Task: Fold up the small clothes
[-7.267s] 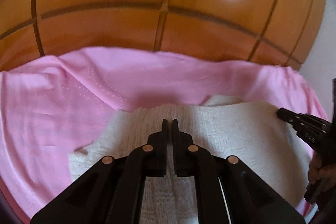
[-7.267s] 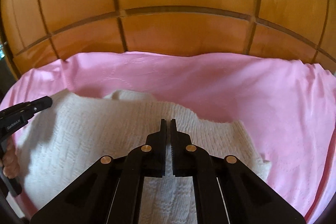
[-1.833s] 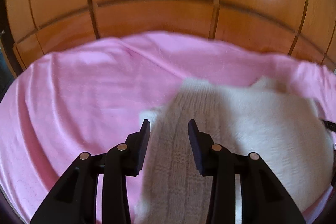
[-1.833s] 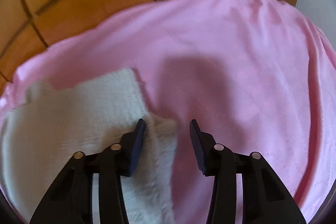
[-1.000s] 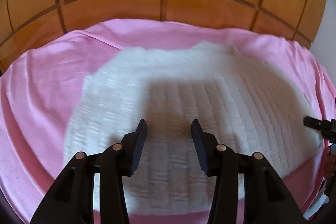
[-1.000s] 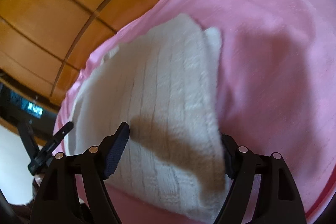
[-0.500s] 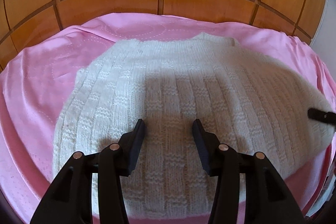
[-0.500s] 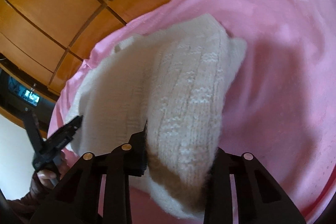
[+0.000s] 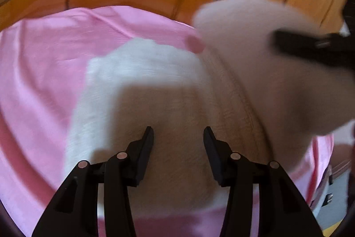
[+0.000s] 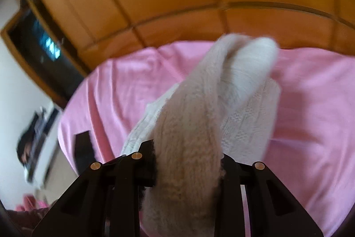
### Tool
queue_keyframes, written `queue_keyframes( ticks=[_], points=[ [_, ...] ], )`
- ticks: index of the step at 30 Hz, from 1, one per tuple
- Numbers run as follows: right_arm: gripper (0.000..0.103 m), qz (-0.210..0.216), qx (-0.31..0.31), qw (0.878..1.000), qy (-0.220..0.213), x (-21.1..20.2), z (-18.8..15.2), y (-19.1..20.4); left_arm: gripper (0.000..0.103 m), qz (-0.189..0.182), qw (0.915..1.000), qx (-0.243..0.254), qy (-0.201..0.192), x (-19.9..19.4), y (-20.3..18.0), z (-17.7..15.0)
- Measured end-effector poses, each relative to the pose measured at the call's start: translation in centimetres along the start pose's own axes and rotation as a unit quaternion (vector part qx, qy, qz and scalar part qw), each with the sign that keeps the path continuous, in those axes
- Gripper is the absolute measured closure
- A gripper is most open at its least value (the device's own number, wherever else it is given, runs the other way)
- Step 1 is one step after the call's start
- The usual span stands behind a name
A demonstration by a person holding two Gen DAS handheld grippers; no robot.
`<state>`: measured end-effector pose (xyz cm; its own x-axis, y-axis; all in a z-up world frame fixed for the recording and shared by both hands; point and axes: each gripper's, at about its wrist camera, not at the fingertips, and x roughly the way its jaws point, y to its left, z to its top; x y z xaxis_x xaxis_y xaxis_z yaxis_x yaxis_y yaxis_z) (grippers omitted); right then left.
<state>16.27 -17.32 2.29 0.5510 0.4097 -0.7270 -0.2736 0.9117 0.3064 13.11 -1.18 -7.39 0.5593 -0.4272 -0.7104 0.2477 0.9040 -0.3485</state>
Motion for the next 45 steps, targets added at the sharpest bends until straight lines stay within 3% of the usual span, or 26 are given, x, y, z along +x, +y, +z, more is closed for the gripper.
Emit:
queue_keyframes(
  ticks=[7, 9, 11, 13, 17, 23, 25, 27, 29, 32, 33, 34, 35, 38, 40, 42, 45],
  points=[
    [0.078, -0.003, -0.056, 0.996, 0.064, 5.4, 0.0, 5.6, 0.057, 0.021, 0.9959, -0.083, -0.030, -5.6, 7.7, -1.9],
    [0.071, 0.010, -0.070, 0.995, 0.069, 5.8, -0.5, 6.7, 0.057, 0.021, 0.9941, -0.100, -0.036, -6.5, 9.0, -2.0],
    [0.055, 0.054, -0.060, 0.995, 0.051, 4.7, -0.5, 6.7, 0.056, 0.018, 0.9921, -0.115, -0.046, -7.5, 9.7, -2.0],
    [0.048, 0.086, -0.037, 0.995, 0.032, 3.5, -0.1, 6.3, 0.050, 0.005, 0.9908, -0.124, -0.053, -8.4, 10.1, -1.9],
    [0.048, 0.099, -0.014, 0.995, -0.020, -0.8, -1.4, 3.8, 0.044, -0.035, 0.9870, -0.143, -0.066, -9.8, 10.1, -1.2],
    [0.048, 0.006, 0.023, 0.999, -0.042, -5.4, -6.8, -2.2, 0.039, -0.138, 0.9751, -0.163, -0.061, -10.3, 8.3, 0.0],
    [0.048, -0.023, 0.002, 0.999, -0.035, -6.0, -9.1, -2.6, 0.036, -0.146, 0.9781, -0.140, -0.050, -10.0, 6.5, 0.1],
    [0.048, -0.042, -0.023, 0.999, -0.026, -5.9, -11.0, -1.8, 0.037, -0.130, 0.9836, -0.119, -0.037, -9.1, 5.0, 0.2],
    [0.046, -0.054, -0.052, 0.997, -0.021, -5.2, -12.4, -1.2, 0.039, -0.113, 0.9877, -0.106, -0.017, -7.3, 4.0, 0.3],
    [0.040, -0.068, -0.077, 0.995, -0.015, -2.9, -13.1, 0.1, 0.068, -0.089, 0.9910, -0.099, 0.009, -5.1, 3.6, 0.8],
    [0.040, -0.099, -0.093, 0.991, -0.019, -1.8, -13.0, 0.5, 0.081, -0.084, 0.9921, -0.093, 0.011, -4.8, 3.5, 1.3],
    [0.042, -0.119, -0.102, 0.987, -0.023, -1.4, -12.9, 0.5, 0.092, -0.074, 0.9930, -0.091, 0.011, -4.7, 3.7, 1.6],
    [0.064, -0.141, -0.113, 0.983, -0.027, -0.7, -12.7, 0.5, 0.093, -0.069, 0.9932, -0.093, 0.011, -4.9, 4.2, 2.0],
    [0.085, -0.137, -0.117, 0.983, -0.040, -1.7, -12.5, 0.5, 0.096, -0.068, 0.9921, -0.104, -0.010, -6.9, 5.4, 2.6],
    [0.088, -0.121, -0.131, 0.982, -0.057, -3.6, -13.0, 1.0, 0.096, -0.070, 0.9906, -0.117, -0.009, -7.4, 6.8, 2.4],
    [0.090, -0.111, -0.141, 0.982, -0.051, -4.1, -13.6, 1.2, 0.096, -0.034, 0.9936, -0.108, 0.005, -6.4, 7.6, 1.5],
    [0.090, -0.124, -0.142, 0.982, -0.016, -1.4, -14.7, 0.5, 0.095, 0.021, 0.9946, -0.080, 0.062, -2.6, 7.5, -1.2]
  ],
)
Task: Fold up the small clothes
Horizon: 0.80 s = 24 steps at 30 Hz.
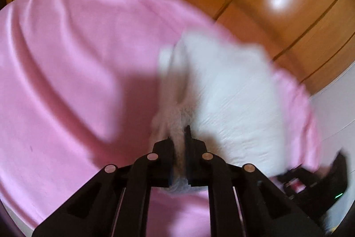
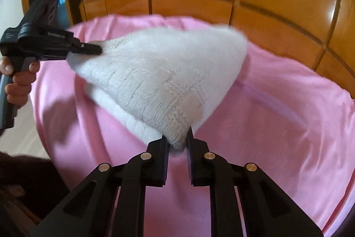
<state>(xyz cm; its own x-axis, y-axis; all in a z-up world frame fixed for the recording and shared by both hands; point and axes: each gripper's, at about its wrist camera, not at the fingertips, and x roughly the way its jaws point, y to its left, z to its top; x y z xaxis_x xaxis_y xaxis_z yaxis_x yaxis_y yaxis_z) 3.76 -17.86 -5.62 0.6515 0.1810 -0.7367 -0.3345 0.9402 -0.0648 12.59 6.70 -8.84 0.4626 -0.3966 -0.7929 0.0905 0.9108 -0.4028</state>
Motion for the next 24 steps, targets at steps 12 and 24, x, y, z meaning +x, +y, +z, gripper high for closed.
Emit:
queue_keyframes(
  ticks=[12, 24],
  points=[
    [0.043, 0.072, 0.040, 0.997, -0.009, -5.3, 1.2, -4.2, 0.088, 0.051, 0.9948, 0.018, -0.086, -4.7, -2.0, 0.5],
    [0.047, -0.021, 0.150, 0.987, -0.059, 1.5, 12.2, -7.5, 0.084, 0.060, 0.9918, 0.070, -0.089, 0.3, -6.5, 4.6]
  ],
)
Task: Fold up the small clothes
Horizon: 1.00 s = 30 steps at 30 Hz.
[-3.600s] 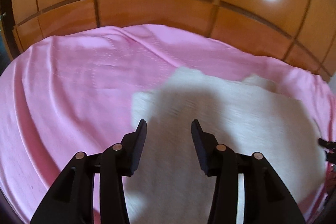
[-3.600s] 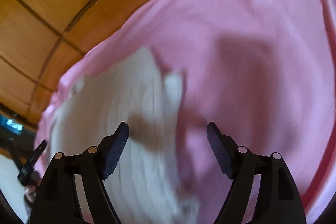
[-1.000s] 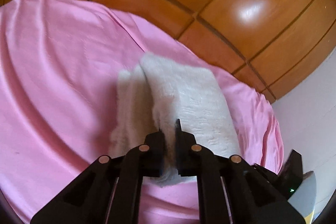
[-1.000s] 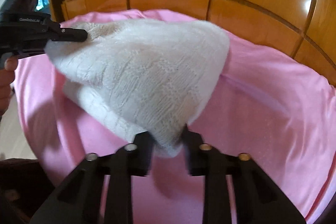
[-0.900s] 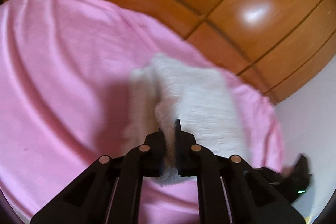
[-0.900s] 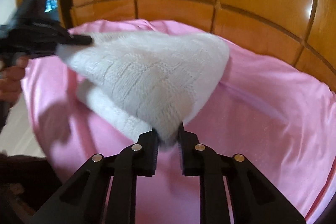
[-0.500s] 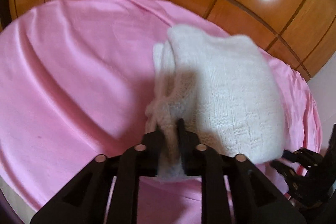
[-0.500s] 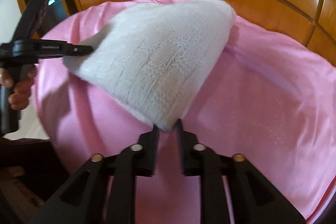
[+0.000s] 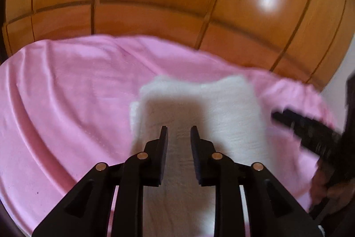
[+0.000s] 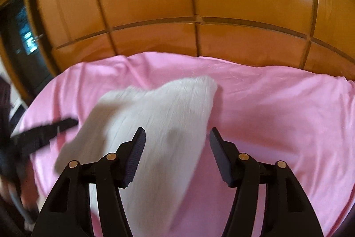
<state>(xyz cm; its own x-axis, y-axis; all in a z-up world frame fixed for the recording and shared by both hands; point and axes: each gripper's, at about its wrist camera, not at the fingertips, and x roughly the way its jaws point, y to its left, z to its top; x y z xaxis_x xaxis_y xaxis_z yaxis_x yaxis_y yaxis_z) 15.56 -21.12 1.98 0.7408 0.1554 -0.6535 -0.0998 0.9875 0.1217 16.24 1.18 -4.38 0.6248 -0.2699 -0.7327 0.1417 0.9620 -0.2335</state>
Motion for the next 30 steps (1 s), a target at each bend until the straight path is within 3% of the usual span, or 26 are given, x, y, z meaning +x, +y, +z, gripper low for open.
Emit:
queue_keyframes(
  ticks=[2, 3, 6, 12, 17, 25, 28, 30],
  points=[
    [0.049, 0.015, 0.015, 0.999, 0.036, 3.5, 0.1, 0.8, 0.083, 0.004, 0.9996, -0.001, 0.029, 1.9, 0.6, -0.6],
    [0.049, -0.001, 0.004, 0.998, 0.062, 5.8, -0.5, 1.6, 0.083, 0.020, 0.9996, -0.003, 0.021, 2.7, 1.0, -1.1],
    [0.048, -0.033, -0.034, 0.998, 0.045, 7.3, -1.5, 2.8, 0.083, 0.015, 0.9997, -0.008, 0.015, 2.5, 1.4, -1.3],
    [0.043, -0.022, -0.034, 0.998, 0.042, 6.5, -1.3, 2.0, 0.083, 0.018, 0.9998, 0.002, 0.004, 1.6, 0.7, -1.1],
    [0.019, -0.018, -0.004, 0.999, 0.039, 5.7, -1.2, 0.9, 0.062, 0.027, 0.9995, 0.006, -0.015, 0.4, 0.6, -1.3],
    [0.012, 0.024, 0.025, 0.999, 0.035, 2.8, -1.8, -0.5, 0.054, 0.037, 0.9992, -0.017, 0.000, 0.4, 2.7, -1.2],
    [0.009, 0.066, 0.045, 0.996, 0.029, 2.2, -2.6, -2.1, 0.050, 0.003, 0.9989, -0.035, 0.031, 2.2, 4.4, -1.5],
    [0.009, 0.108, 0.083, 0.989, 0.060, 3.5, -3.3, -3.6, 0.045, -0.015, 0.9974, -0.053, 0.046, 3.1, 5.4, -1.5]
  ],
)
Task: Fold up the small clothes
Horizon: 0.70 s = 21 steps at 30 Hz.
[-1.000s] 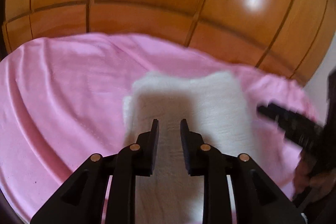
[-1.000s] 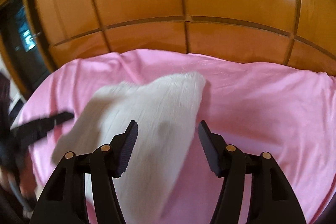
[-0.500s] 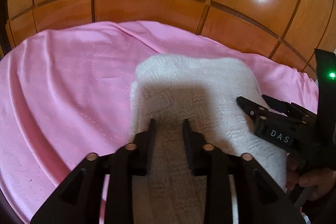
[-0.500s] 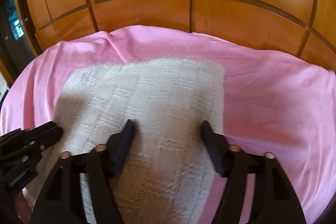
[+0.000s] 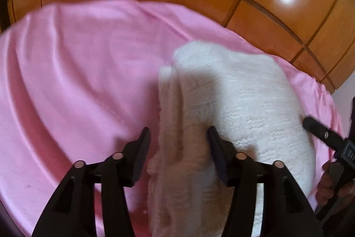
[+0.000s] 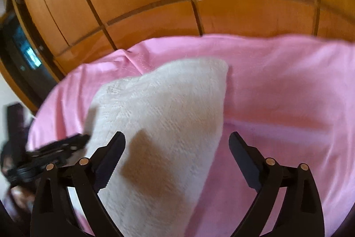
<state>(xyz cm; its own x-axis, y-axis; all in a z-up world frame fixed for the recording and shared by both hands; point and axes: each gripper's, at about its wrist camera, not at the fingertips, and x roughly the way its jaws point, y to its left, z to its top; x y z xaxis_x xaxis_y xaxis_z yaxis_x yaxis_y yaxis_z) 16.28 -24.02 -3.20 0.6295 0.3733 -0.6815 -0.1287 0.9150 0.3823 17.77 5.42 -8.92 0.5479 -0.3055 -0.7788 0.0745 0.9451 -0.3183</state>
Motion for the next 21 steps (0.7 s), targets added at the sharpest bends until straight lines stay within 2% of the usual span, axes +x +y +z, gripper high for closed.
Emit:
queue_keyframes(
  ticks=[3, 6, 8, 9, 10, 13, 14, 16, 19, 21],
  points=[
    [0.009, 0.048, 0.028, 0.998, 0.015, 1.3, 0.0, -1.5, 0.038, -0.030, 0.9995, -0.002, 0.008, 0.8, 1.2, 0.5],
    [0.009, 0.099, 0.045, 0.993, 0.034, 2.7, 0.6, -1.6, 0.038, -0.064, 0.9978, 0.006, 0.017, 1.6, 2.1, 0.7],
    [0.010, 0.118, 0.049, 0.990, 0.052, 4.4, 0.7, -1.1, 0.038, -0.092, 0.9955, 0.000, 0.023, 2.1, 3.0, 0.6],
    [0.012, 0.127, 0.050, 0.989, 0.060, 5.1, 0.6, -0.8, 0.042, -0.103, 0.9944, -0.005, 0.024, 2.2, 3.3, 0.5],
    [0.019, 0.138, 0.049, 0.987, 0.065, 5.7, 0.5, -0.4, 0.055, -0.121, 0.9924, -0.011, 0.023, 2.3, 3.7, 0.3],
    [0.034, 0.136, 0.050, 0.988, 0.060, 5.9, 0.4, 0.5, 0.077, -0.159, 0.9870, -0.019, 0.016, 2.0, 3.5, -0.1],
    [0.042, 0.130, 0.043, 0.989, 0.055, 5.3, 0.4, 1.1, 0.079, -0.159, 0.9872, -0.005, 0.012, 1.6, 2.9, -0.1],
    [0.051, 0.123, 0.034, 0.991, 0.043, 3.7, 0.5, 1.8, 0.082, -0.165, 0.9862, 0.013, 0.005, 0.8, 1.8, -0.1],
    [0.055, 0.126, 0.008, 0.992, 0.001, -0.2, 0.5, 2.7, 0.083, -0.196, 0.9802, 0.027, -0.007, -0.8, -0.4, 0.2],
    [0.055, 0.124, 0.003, 0.992, -0.030, -3.4, 0.8, 2.2, 0.083, -0.213, 0.9756, 0.052, -0.008, -1.2, -3.4, 0.7]
  ],
)
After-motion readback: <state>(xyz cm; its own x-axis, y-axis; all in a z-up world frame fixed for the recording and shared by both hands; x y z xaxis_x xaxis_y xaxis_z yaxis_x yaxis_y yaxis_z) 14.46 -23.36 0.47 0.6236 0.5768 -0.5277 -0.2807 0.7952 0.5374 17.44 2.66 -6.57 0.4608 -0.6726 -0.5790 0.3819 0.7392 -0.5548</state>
